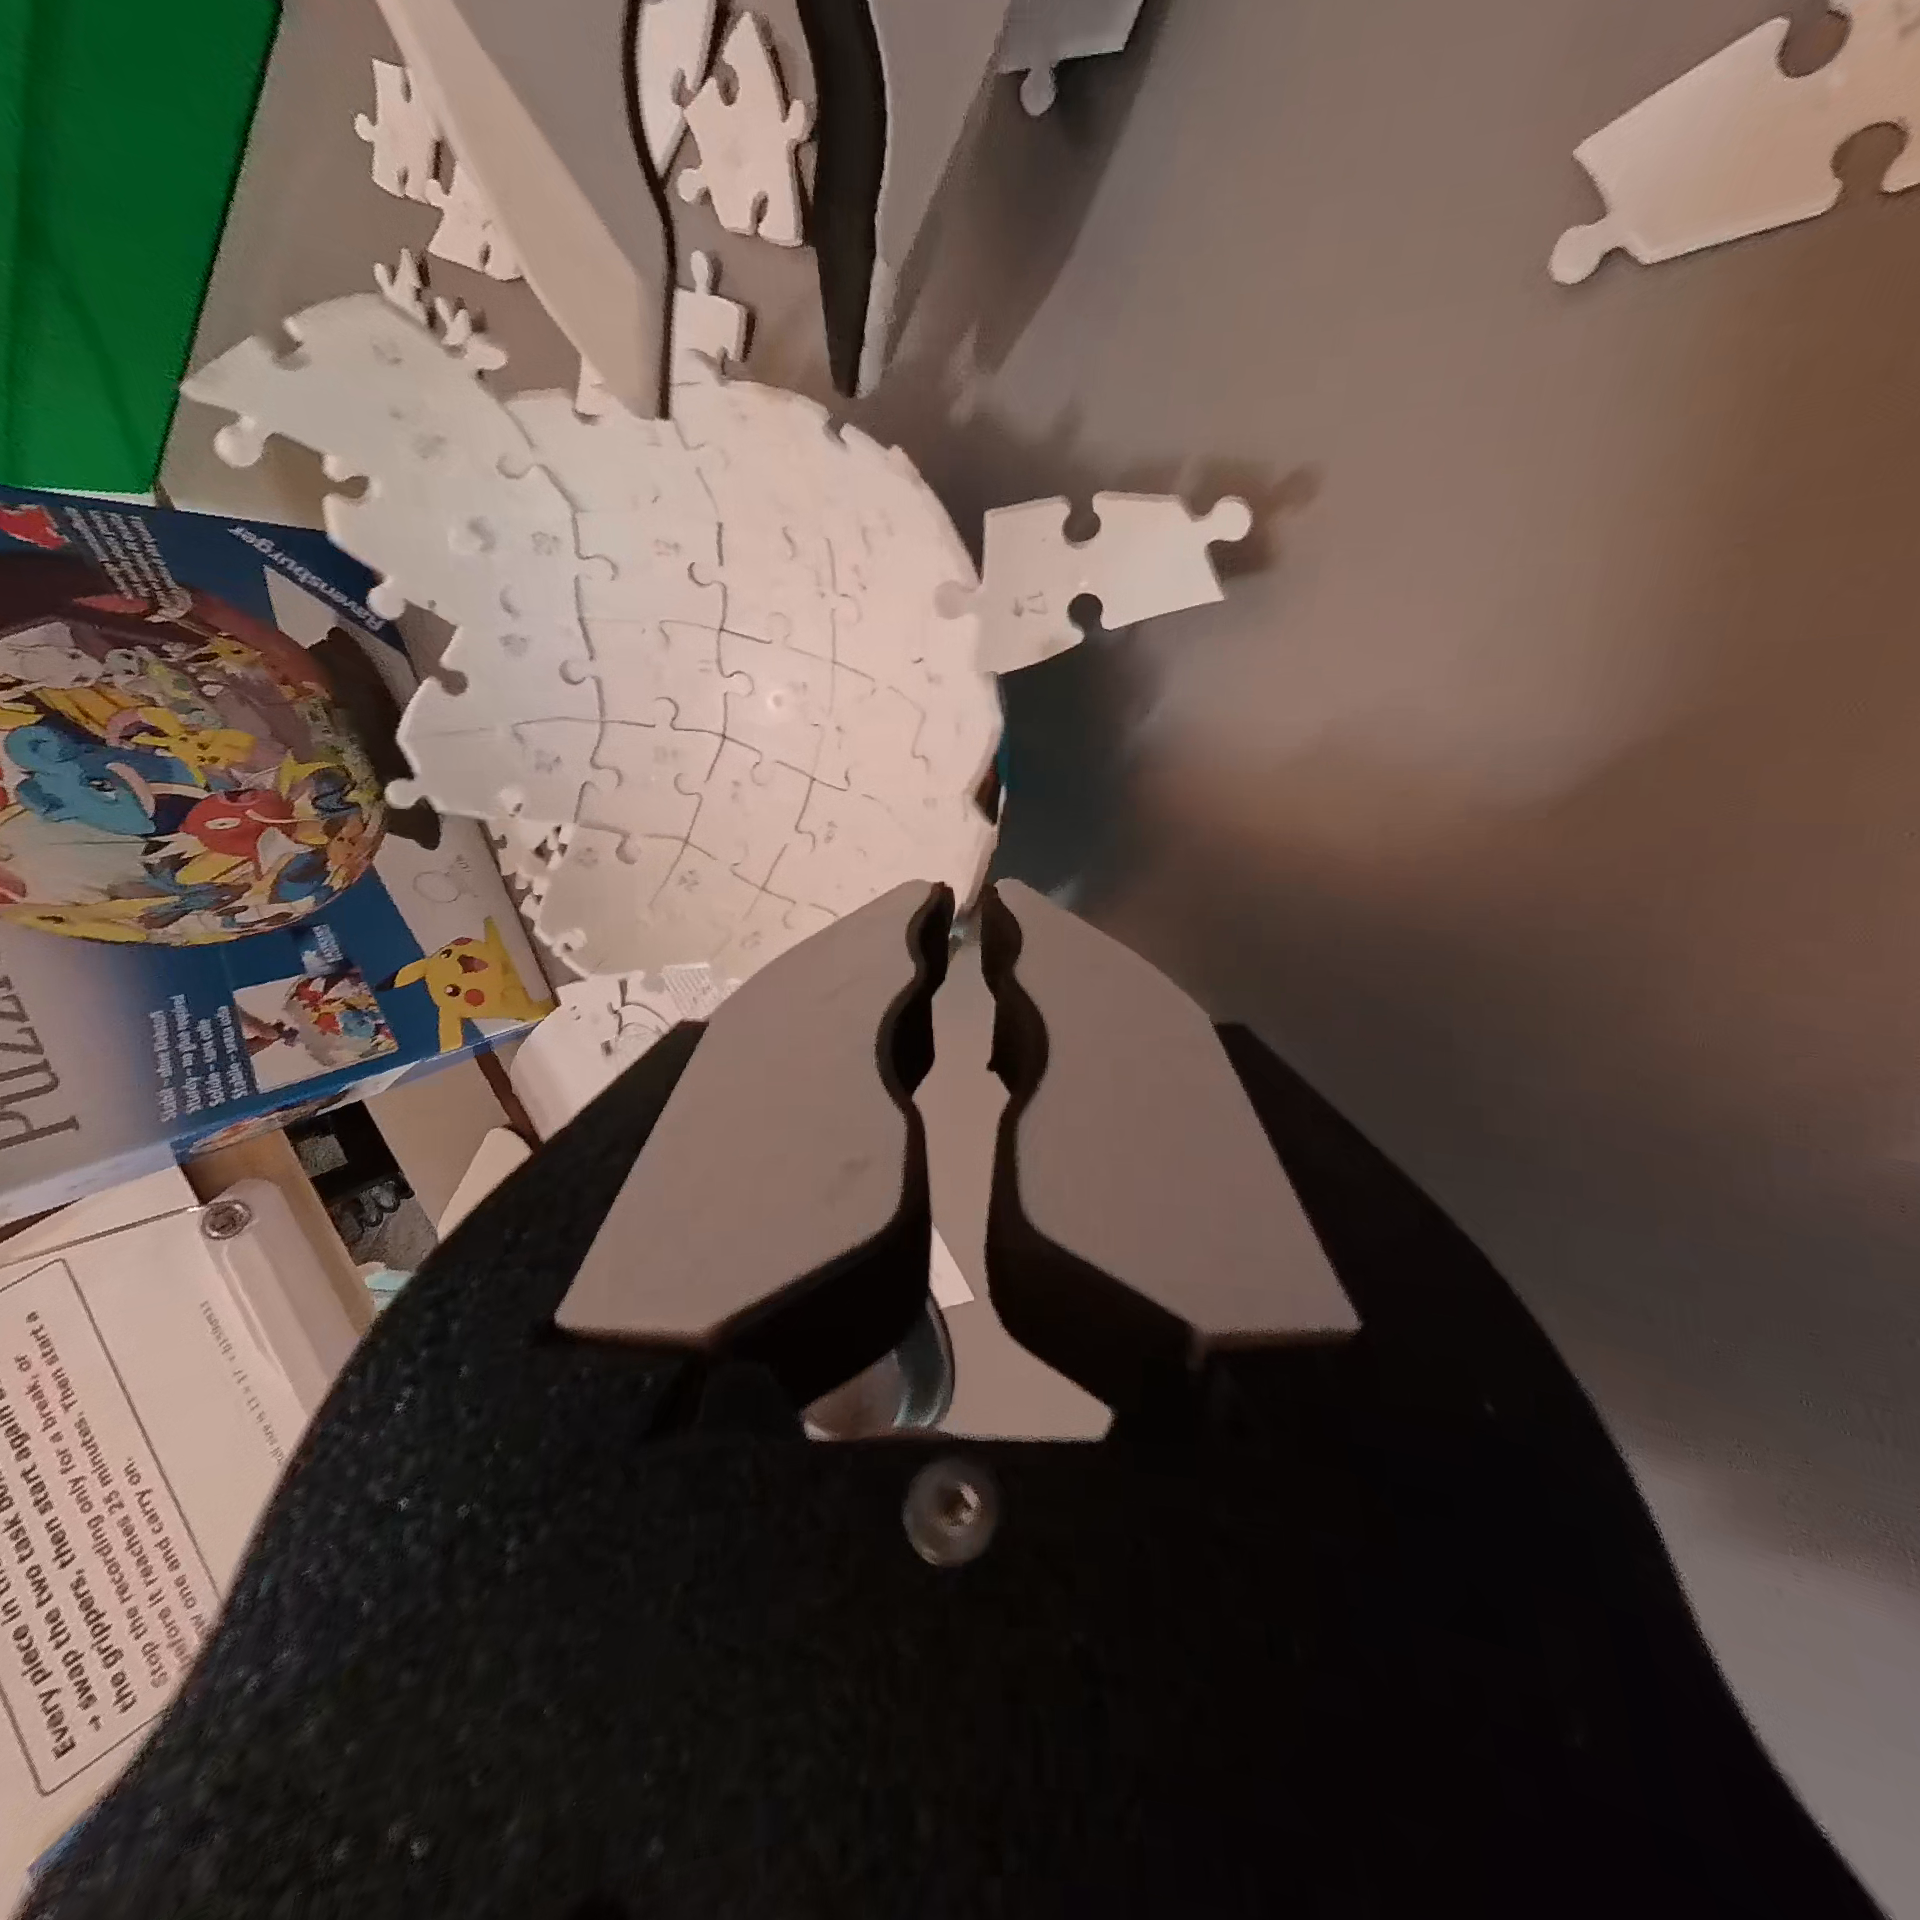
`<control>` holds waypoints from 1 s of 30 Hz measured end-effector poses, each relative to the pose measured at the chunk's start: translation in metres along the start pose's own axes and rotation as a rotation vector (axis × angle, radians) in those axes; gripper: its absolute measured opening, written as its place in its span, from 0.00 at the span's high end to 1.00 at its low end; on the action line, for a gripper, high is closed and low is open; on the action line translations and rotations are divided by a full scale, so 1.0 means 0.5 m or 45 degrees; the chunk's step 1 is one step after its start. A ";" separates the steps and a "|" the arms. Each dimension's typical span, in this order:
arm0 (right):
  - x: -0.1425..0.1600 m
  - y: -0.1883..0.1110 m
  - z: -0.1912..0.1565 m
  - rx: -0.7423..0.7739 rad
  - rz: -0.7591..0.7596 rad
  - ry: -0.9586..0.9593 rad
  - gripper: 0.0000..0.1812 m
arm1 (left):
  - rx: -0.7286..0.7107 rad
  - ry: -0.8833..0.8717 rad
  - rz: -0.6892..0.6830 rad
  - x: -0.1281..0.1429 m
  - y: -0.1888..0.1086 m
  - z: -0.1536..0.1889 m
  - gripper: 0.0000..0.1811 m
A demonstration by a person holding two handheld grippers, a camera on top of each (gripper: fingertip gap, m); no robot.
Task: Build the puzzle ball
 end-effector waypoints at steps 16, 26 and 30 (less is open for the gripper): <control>-0.047 -0.012 -0.013 0.068 0.118 -0.404 0.76 | 0.019 -0.051 0.028 -0.025 0.005 0.010 0.98; -0.056 0.004 -0.004 -0.006 0.226 -0.403 0.82 | 0.031 -0.061 0.042 -0.026 0.003 0.006 0.98; -0.060 0.006 0.008 -0.070 0.283 -0.310 0.90 | 0.037 -0.072 0.046 -0.024 0.000 0.004 0.98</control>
Point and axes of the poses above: each gripper's, where its closed fingertips meet, y out along the fingers, x out of its underside, z = x × y across the jaws, the point moved 5 cm from there along -y, back along the fingers, and after that the axes turned 12 degrees about -y, right-handed, at the moved point
